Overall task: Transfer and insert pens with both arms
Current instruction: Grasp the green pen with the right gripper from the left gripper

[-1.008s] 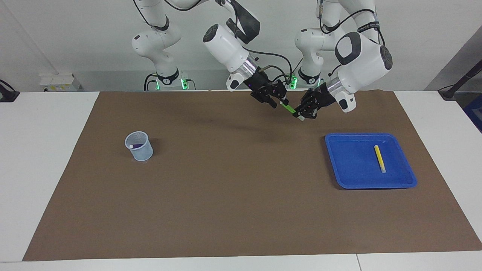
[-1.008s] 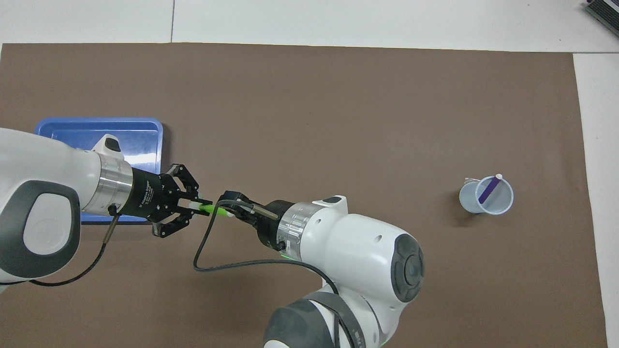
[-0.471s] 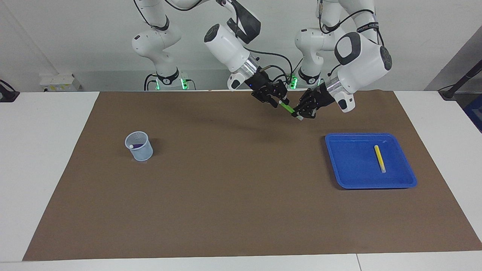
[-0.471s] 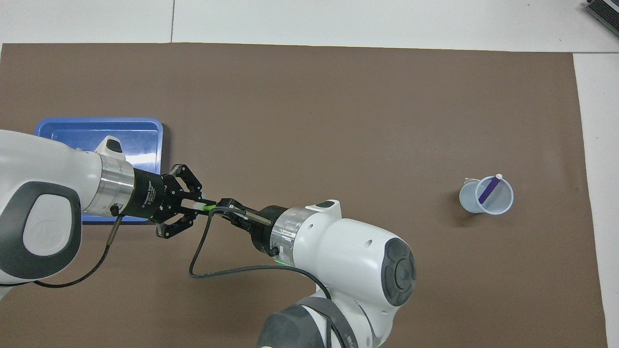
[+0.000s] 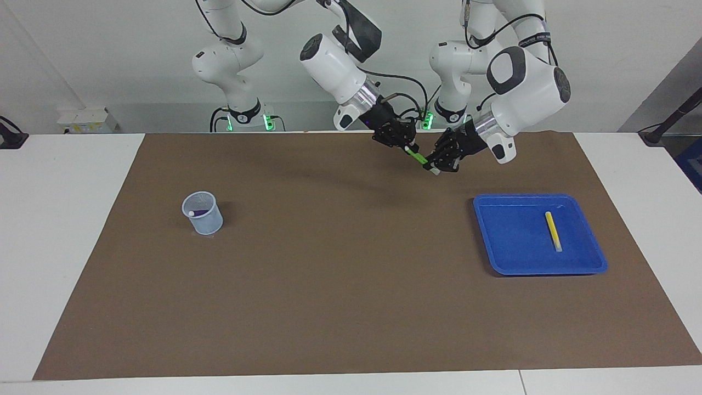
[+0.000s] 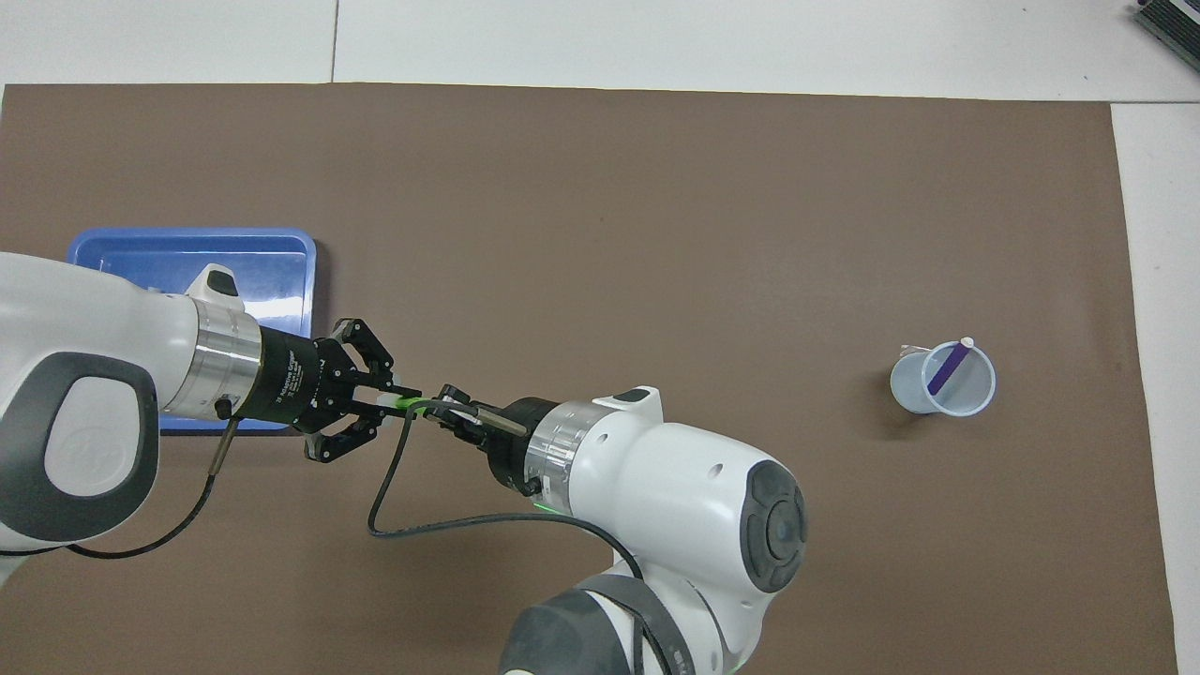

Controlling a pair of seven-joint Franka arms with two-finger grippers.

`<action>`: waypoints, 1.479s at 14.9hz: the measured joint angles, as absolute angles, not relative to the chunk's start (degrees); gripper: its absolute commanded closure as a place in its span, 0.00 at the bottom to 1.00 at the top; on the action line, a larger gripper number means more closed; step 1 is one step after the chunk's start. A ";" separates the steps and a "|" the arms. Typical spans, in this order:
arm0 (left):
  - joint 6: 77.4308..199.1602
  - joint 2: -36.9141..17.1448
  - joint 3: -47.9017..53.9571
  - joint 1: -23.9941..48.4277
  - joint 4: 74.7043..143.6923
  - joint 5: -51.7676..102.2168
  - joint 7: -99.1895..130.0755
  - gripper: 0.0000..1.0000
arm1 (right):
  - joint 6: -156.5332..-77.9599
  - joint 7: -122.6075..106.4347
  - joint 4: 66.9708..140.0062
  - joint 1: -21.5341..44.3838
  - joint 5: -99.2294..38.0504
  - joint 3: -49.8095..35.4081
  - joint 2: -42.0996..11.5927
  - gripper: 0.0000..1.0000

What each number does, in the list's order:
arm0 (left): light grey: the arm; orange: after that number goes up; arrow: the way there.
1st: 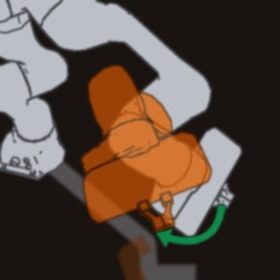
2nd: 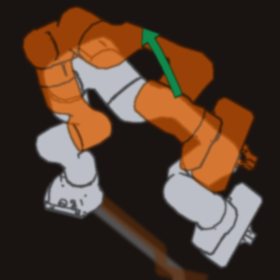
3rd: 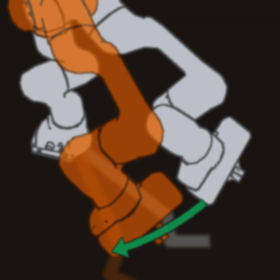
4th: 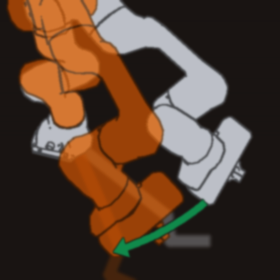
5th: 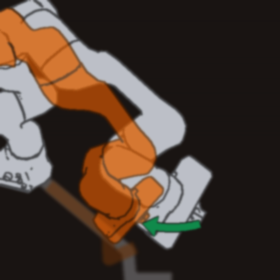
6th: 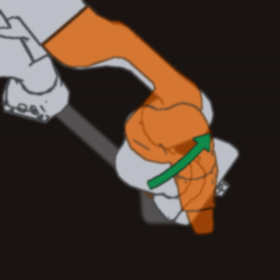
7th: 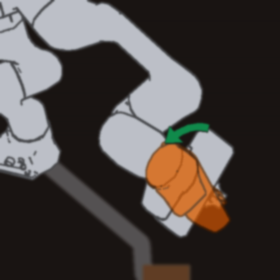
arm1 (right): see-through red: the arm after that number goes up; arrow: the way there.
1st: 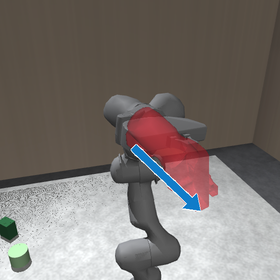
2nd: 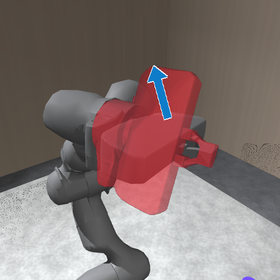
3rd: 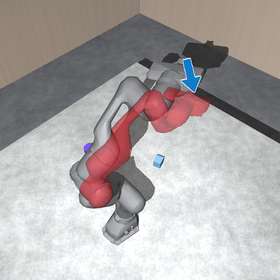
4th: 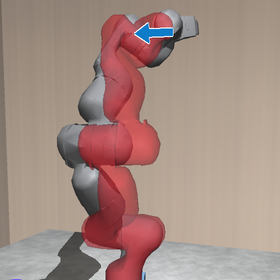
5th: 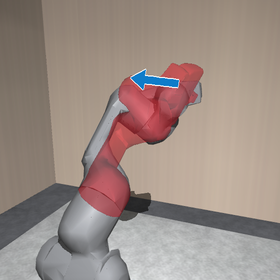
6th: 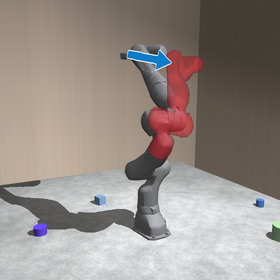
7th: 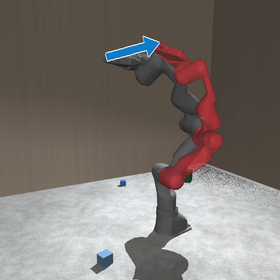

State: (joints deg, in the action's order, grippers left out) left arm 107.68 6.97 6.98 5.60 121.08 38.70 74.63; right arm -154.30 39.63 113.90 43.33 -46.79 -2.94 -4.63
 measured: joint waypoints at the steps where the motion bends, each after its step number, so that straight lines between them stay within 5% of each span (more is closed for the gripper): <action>1: 107.71 6.96 6.98 5.61 121.08 38.71 74.67 1.00 | -154.30 39.63 113.90 43.31 -46.79 -2.94 -4.63 1.00; 19: 108.13 6.99 7.01 5.76 121.08 38.83 74.80 1.00 | -154.29 39.63 113.86 43.16 -46.79 -2.93 -4.62 1.00; 22: 108.19 6.99 7.01 5.79 121.08 38.83 74.80 0.93 | -154.25 39.45 113.86 43.15 -46.79 -2.91 -4.61 1.00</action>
State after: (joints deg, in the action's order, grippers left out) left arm 108.19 6.99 7.01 5.79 121.08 38.83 74.80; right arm -154.25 39.45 113.86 43.15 -46.79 -2.91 -4.61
